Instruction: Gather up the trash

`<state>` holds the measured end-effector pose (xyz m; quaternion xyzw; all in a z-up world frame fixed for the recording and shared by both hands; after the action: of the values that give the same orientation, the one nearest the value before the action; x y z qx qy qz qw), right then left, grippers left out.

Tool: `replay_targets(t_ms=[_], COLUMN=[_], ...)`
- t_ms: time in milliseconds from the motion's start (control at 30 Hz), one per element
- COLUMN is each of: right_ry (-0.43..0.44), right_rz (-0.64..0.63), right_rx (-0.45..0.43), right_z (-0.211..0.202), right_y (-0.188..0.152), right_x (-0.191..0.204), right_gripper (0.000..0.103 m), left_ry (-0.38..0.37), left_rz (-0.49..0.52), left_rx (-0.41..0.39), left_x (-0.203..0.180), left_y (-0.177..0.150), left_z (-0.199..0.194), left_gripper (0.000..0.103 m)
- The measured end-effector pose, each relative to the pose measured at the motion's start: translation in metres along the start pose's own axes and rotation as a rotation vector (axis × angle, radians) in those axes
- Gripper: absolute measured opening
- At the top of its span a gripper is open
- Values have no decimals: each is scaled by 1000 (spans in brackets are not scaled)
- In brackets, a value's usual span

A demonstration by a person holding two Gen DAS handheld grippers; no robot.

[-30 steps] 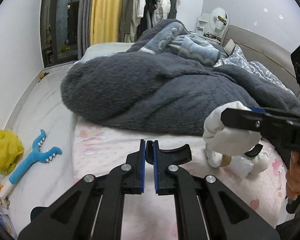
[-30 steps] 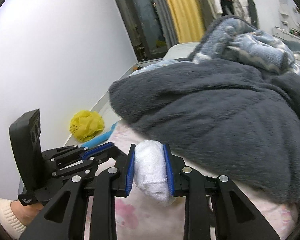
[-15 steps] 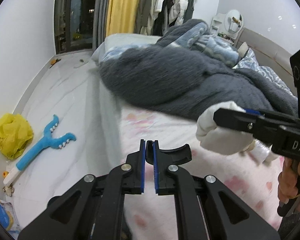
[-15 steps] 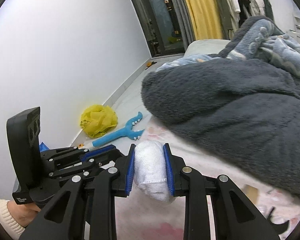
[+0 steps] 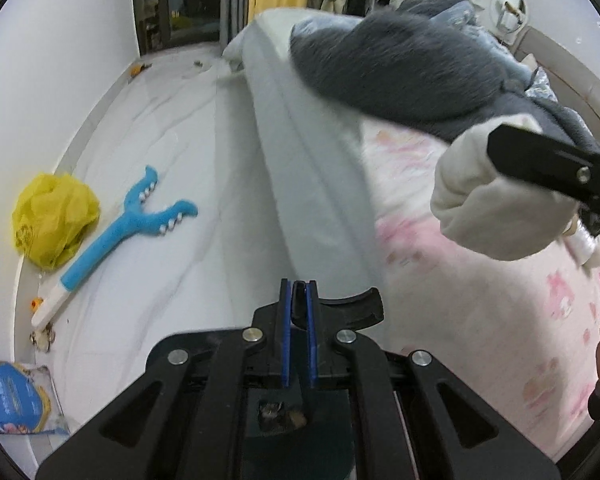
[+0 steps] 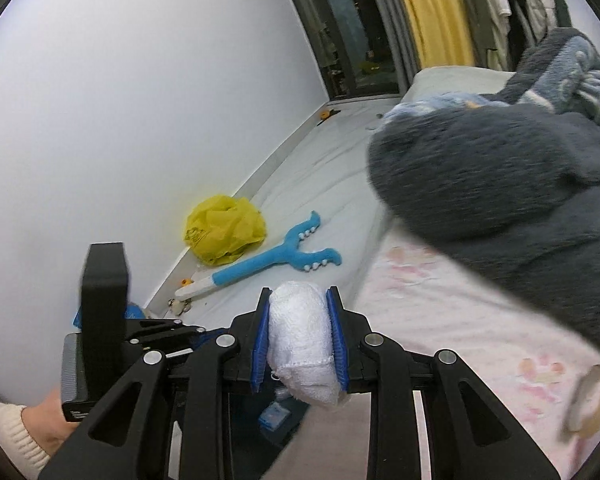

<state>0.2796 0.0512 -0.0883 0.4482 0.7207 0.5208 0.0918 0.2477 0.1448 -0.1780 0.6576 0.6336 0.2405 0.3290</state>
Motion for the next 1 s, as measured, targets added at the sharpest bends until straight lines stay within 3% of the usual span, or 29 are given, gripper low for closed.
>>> replay_targets(t_ms=[300, 667, 800, 900, 1000], right_ry=[46, 54, 65, 65, 62], right_rz=[-27, -55, -14, -9, -16], right_rx=[118, 200, 229, 255, 278], right_z=[41, 78, 89, 95, 102], right_y=[-40, -67, -76, -84, -93], right_x=[45, 71, 74, 77, 81], right_gripper=[27, 27, 27, 27, 27], left_ry=[29, 40, 18, 9, 16], left_rz=[-58, -113, -131, -135, -125], left_rx=[181, 320, 363, 370, 353], left_x=[44, 80, 87, 91, 98], left_y=[-56, -102, -115, -119, -118], left_z=[11, 6, 2, -2, -9], left_gripper=[8, 9, 17, 39, 43])
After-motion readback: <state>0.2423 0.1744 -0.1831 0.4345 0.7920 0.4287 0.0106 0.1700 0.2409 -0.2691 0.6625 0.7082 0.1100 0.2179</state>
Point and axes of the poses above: each gripper's, at about its wrist camera, not at the fingertips, and z roughly the way its jaws point, x to its left, y to its top, the point moved 8 cm from there along z, roughly the way its jaws point, and after that the axes turned 14 degrees about -x, right-handed, at the moved point
